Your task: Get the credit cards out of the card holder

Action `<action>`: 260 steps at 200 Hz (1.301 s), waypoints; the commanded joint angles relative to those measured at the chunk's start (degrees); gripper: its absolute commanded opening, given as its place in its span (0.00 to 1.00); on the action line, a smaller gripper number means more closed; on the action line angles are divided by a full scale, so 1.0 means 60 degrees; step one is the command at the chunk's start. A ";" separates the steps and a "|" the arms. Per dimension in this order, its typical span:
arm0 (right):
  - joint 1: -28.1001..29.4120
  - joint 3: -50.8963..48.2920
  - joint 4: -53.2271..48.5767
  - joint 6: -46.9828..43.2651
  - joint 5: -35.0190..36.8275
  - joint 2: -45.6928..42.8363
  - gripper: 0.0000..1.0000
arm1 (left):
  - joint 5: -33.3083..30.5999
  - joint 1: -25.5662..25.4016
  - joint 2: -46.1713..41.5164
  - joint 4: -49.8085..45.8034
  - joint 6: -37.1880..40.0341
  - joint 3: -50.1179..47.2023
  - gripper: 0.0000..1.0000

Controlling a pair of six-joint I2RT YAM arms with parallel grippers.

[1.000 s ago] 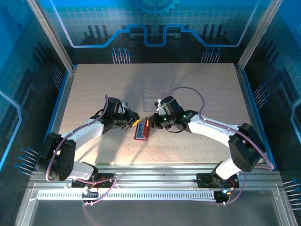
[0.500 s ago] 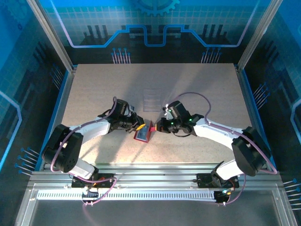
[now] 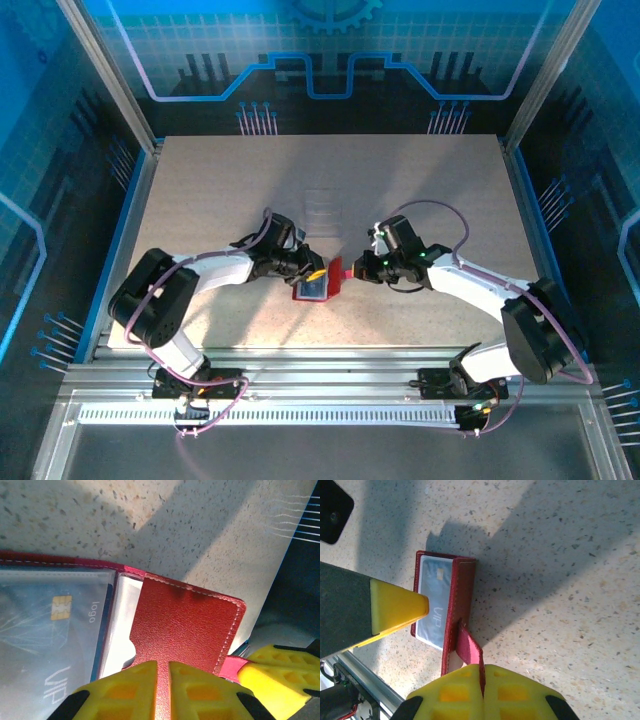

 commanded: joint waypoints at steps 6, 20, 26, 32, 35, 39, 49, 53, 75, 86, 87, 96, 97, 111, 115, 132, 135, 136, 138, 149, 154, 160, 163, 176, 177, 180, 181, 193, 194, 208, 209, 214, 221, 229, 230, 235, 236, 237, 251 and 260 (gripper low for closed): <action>-0.0277 -0.0159 -0.0303 -0.0390 0.0005 -0.0055 0.00 | 0.0318 -0.0256 0.0346 0.0498 -0.0320 0.0279 0.15; -0.0446 -0.0185 -0.0411 -0.0511 0.0045 -0.0076 0.00 | 0.0350 -0.0330 0.0467 0.0662 -0.0427 0.0313 0.15; -0.0510 -0.0198 -0.0441 -0.0552 0.0034 -0.0075 0.00 | 0.0370 -0.0366 0.0533 0.0734 -0.0455 0.0325 0.15; -0.0583 -0.0212 -0.0466 -0.0572 0.0012 -0.0080 0.00 | 0.0396 -0.0403 0.0596 0.0785 -0.0485 0.0373 0.15; -0.0620 -0.0227 -0.0473 -0.0583 -0.0012 -0.0070 0.00 | 0.0402 -0.0423 0.0625 0.0806 -0.0503 0.0382 0.15; -0.0654 -0.0242 -0.0474 -0.0589 -0.0052 -0.0081 0.00 | 0.0413 -0.0443 0.0664 0.0843 -0.0521 0.0415 0.15; -0.0690 -0.0298 -0.0459 -0.0590 -0.0112 -0.0081 0.00 | 0.0400 -0.0517 0.0749 0.0938 -0.0613 0.0465 0.15; -0.0693 -0.0316 -0.0454 -0.0597 -0.0132 -0.0079 0.00 | 0.0418 -0.0551 0.0786 0.0971 -0.0632 0.0502 0.15; -0.0707 -0.0442 -0.0415 -0.0554 -0.0164 -0.0032 0.01 | 0.0415 -0.0733 0.1047 0.0984 -0.0672 0.0717 0.14; -0.0707 -0.0509 -0.0388 -0.0496 -0.0187 -0.0064 0.06 | 0.0408 -0.0817 0.1189 0.0952 -0.0684 0.0820 0.14; -0.0707 -0.0517 -0.0387 -0.0492 -0.0189 -0.0066 0.07 | 0.0412 -0.0827 0.1196 0.0952 -0.0689 0.0828 0.14; -0.0709 -0.0544 -0.0364 -0.0452 -0.0172 -0.0110 0.13 | 0.0451 -0.0855 0.1297 0.1028 -0.0751 0.0872 0.14; -0.0708 -0.0541 -0.0368 -0.0448 -0.0167 -0.0125 0.14 | 0.0455 -0.0868 0.1308 0.1048 -0.0759 0.0883 0.14; -0.0707 -0.0528 -0.0490 -0.0429 -0.0122 -0.0298 0.20 | 0.0508 -0.0897 0.1420 0.1118 -0.0817 0.0916 0.14; -0.0707 -0.0501 -0.0547 -0.0429 -0.0092 -0.0355 0.21 | 0.0496 -0.0904 0.1446 0.1068 -0.0808 0.0937 0.14; -0.0714 -0.0360 -0.0855 -0.0457 0.0080 -0.0627 0.29 | 0.0464 -0.0916 0.1511 0.0872 -0.0721 0.0983 0.13; -0.0708 -0.0324 -0.0904 -0.0466 0.0108 -0.0684 0.31 | 0.0452 -0.0924 0.1521 0.0852 -0.0710 0.0993 0.13; -0.0707 -0.0314 -0.0931 -0.0469 0.0112 -0.0690 0.31 | 0.0448 -0.0917 0.1523 0.0843 -0.0702 0.0988 0.13; -0.0707 -0.0292 -0.0969 -0.0472 0.0115 -0.0735 0.32 | 0.0453 -0.0916 0.1539 0.0829 -0.0696 0.0984 0.13; -0.0707 -0.0169 -0.1124 -0.0473 0.0137 -0.0881 0.37 | 0.0466 -0.0913 0.1582 0.0777 -0.0667 0.0982 0.12; -0.0707 -0.0119 -0.1180 -0.0462 0.0121 -0.0939 0.39 | 0.0461 -0.0919 0.1619 0.0754 -0.0665 0.0982 0.13; -0.0699 -0.0046 -0.1231 -0.0438 0.0073 -0.1008 0.41 | 0.0482 -0.0919 0.1647 0.0746 -0.0651 0.0986 0.13; -0.0706 -0.0010 -0.1248 -0.0430 0.0050 -0.1041 0.42 | 0.0475 -0.0919 0.1644 0.0733 -0.0654 0.0983 0.12; -0.0693 0.0101 -0.1280 -0.0346 -0.0062 -0.1175 0.44 | 0.0488 -0.0931 0.1696 0.0717 -0.0629 0.0983 0.12; -0.0692 0.0103 -0.1280 -0.0344 -0.0068 -0.1185 0.43 | 0.0495 -0.0936 0.1698 0.0717 -0.0625 0.0990 0.12; -0.0696 0.0131 -0.1265 -0.0310 -0.0088 -0.1217 0.44 | 0.0502 -0.0927 0.1700 0.0717 -0.0632 0.0983 0.12; -0.0694 0.0133 -0.1265 -0.0297 -0.0096 -0.1221 0.44 | 0.0502 -0.0933 0.1700 0.0717 -0.0619 0.0983 0.12; -0.0629 0.0168 -0.1085 -0.0225 -0.0279 -0.1289 0.48 | 0.0475 -0.0940 0.1701 0.0717 -0.0620 0.0970 0.13; -0.0624 0.0181 -0.1073 -0.0225 -0.0301 -0.1293 0.49 | 0.0475 -0.0940 0.1700 0.0717 -0.0620 0.0969 0.13; -0.0483 0.0248 -0.0875 -0.0190 -0.0447 -0.1283 0.50 | 0.0461 -0.0948 0.1730 0.0717 -0.0614 0.0953 0.13; -0.0478 0.0250 -0.0850 -0.0185 -0.0458 -0.1290 0.50 | 0.0460 -0.0951 0.1730 0.0717 -0.0610 0.0953 0.13; -0.0418 0.0239 -0.0723 -0.0146 -0.0528 -0.1282 0.50 | 0.0456 -0.0941 0.1736 0.0717 -0.0626 0.0953 0.13; -0.0364 0.0184 -0.0460 -0.0068 -0.0721 -0.1231 0.49 | 0.0465 -0.0946 0.1757 0.0731 -0.0635 0.0963 0.13; -0.0327 0.0123 -0.0107 0.0083 -0.1028 -0.1102 0.47 | 0.0466 -0.0942 0.1796 0.0745 -0.0636 0.0953 0.13; -0.0327 0.0107 -0.0020 0.0105 -0.1064 -0.1083 0.47 | 0.0462 -0.0948 0.1799 0.0738 -0.0643 0.0953 0.13; -0.0292 0.0067 0.0251 0.0199 -0.1315 -0.1000 0.46 | 0.0465 -0.0950 0.1811 0.0757 -0.0652 0.0953 0.13; -0.0288 0.0056 0.0344 0.0237 -0.1402 -0.0923 0.46 | 0.0469 -0.0945 0.1814 0.0759 -0.0651 0.0953 0.13; -0.0285 0.0044 0.0389 0.0255 -0.1449 -0.0898 0.46 | 0.0479 -0.0943 0.1823 0.0752 -0.0651 0.0953 0.13; -0.0171 -0.0022 0.0937 0.0470 -0.1911 -0.0489 0.43 | 0.0502 -0.0950 0.1866 0.0899 -0.0741 0.0919 0.13; -0.0076 -0.0066 0.1093 0.0580 -0.1922 -0.0205 0.40 | 0.0564 -0.0940 0.1896 0.1084 -0.0863 0.0878 0.13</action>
